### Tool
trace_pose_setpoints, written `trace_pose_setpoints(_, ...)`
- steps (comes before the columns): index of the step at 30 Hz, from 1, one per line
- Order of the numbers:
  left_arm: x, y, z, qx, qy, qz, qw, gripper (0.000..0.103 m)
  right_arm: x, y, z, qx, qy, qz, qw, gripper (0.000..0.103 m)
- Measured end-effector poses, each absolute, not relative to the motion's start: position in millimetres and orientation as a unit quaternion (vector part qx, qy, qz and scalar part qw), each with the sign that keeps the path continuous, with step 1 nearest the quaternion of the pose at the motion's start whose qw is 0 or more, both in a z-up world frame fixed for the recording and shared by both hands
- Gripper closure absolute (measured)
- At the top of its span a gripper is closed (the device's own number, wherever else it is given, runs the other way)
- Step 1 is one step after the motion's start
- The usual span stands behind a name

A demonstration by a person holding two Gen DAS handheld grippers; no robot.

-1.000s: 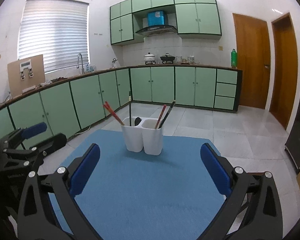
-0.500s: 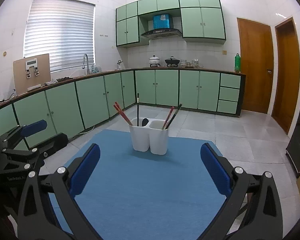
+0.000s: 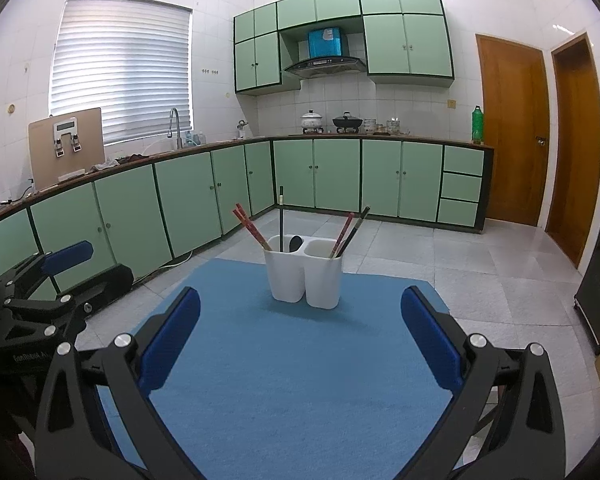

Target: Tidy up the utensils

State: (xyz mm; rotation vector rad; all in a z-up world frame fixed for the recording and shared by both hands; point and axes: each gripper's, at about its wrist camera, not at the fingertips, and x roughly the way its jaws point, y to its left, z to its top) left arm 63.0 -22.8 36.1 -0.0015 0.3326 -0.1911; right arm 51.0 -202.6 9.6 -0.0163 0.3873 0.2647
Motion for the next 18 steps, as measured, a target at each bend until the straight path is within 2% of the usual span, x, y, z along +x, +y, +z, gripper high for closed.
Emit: trace_pose_setpoints(18, 59.4, -17.0, 37.0, -0.004, 0.163, -0.094, 0.982, 0.006, 51.9, -201.8, 9.7, -0.010, 0.192, 0.131, 0.973, 0.006)
